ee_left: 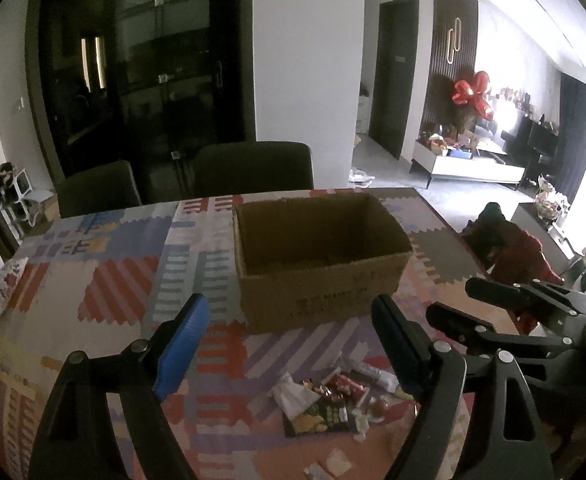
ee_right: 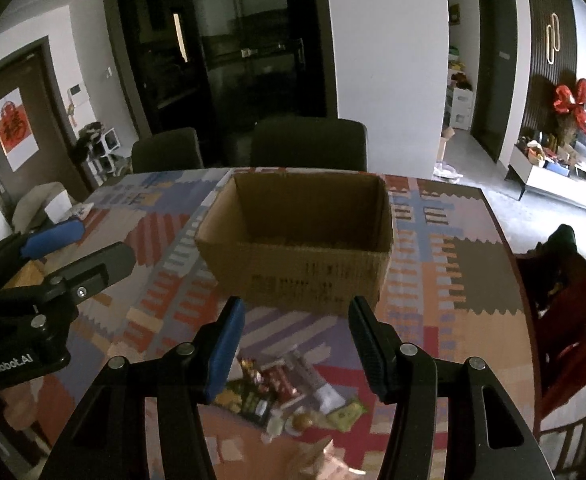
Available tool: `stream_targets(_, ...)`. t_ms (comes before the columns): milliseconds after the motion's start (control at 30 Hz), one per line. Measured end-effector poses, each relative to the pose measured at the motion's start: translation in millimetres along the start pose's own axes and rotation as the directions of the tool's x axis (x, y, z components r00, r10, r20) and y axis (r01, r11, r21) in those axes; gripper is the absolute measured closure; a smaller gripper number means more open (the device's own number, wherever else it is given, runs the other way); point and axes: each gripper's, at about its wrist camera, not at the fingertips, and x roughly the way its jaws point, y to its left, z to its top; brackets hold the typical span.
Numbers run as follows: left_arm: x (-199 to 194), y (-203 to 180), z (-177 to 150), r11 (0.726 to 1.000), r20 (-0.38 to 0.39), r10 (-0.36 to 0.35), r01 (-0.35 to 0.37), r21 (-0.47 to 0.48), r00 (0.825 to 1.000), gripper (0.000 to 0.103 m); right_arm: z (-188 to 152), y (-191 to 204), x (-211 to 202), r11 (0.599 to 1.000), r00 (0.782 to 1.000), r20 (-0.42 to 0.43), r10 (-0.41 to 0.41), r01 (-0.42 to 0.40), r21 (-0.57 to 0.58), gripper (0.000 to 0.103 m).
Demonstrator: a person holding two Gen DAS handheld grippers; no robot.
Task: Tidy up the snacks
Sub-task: 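Withdraw both open tools from the box back toward the snack pile, then grasp the Fortune Biscuits bag with the right tool while the left tool grasps the clear plastic bag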
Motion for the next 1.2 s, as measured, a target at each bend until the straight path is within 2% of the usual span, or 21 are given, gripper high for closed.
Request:
stream_targets(167,-4,-3,-25,1.0,-0.016,-0.019,0.019,-0.011,1.0,0.02,-21,1,-9,1.0,1.0,0.002,-0.012,0.012,0.01,0.048)
stream_targets(233,-5,-6,-38,1.0,-0.016,-0.011,0.011,0.0,1.0,0.02,-31,2,-14,1.0,1.0,0.012,-0.02,0.02,0.006,0.04)
stream_targets(300,-7,-9,-49,1.0,-0.02,-0.02,0.02,0.016,1.0,0.02,-41,4,-17,0.999,0.999,0.022,-0.033,0.033,-0.013,0.038)
stream_targets(367,-8,-11,-59,0.999,-0.022,-0.015,0.016,0.031,1.0,0.02,-49,5,-18,0.998,0.998,0.023,-0.05,0.051,-0.028,0.038)
stream_targets(467,-14,-15,-72,0.998,-0.001,0.029,-0.029,0.052,1.0,0.02,-62,4,-20,0.997,0.997,0.023,-0.07,0.071,-0.041,0.038)
stream_targets(567,-20,-15,-82,1.0,-0.01,0.01,-0.01,0.03,1.0,0.02,-74,5,-21,0.994,0.995,0.031,-0.095,0.096,-0.059,0.038)
stream_targets(833,-33,-30,-109,0.988,0.055,0.013,-0.021,0.152,0.998,0.02,-106,10,-28,0.99,0.995,0.029,-0.099,0.101,-0.099,0.037)
stream_targets(933,-29,-35,-122,0.982,0.031,-0.003,-0.003,0.191,1.0,0.02,-119,9,-26,0.989,0.995,0.015,-0.099,0.1,-0.105,0.032)
stream_targets(1067,-19,-39,-141,0.975,-0.024,-0.019,0.024,0.22,1.0,0.02,-137,11,-18,0.978,0.991,-0.006,-0.132,0.13,-0.164,0.032)
stream_targets(1200,-10,-45,-160,0.964,-0.059,-0.005,0.021,0.266,0.998,0.02,-154,8,-5,0.976,0.989,-0.068,-0.129,0.115,-0.183,0.032)
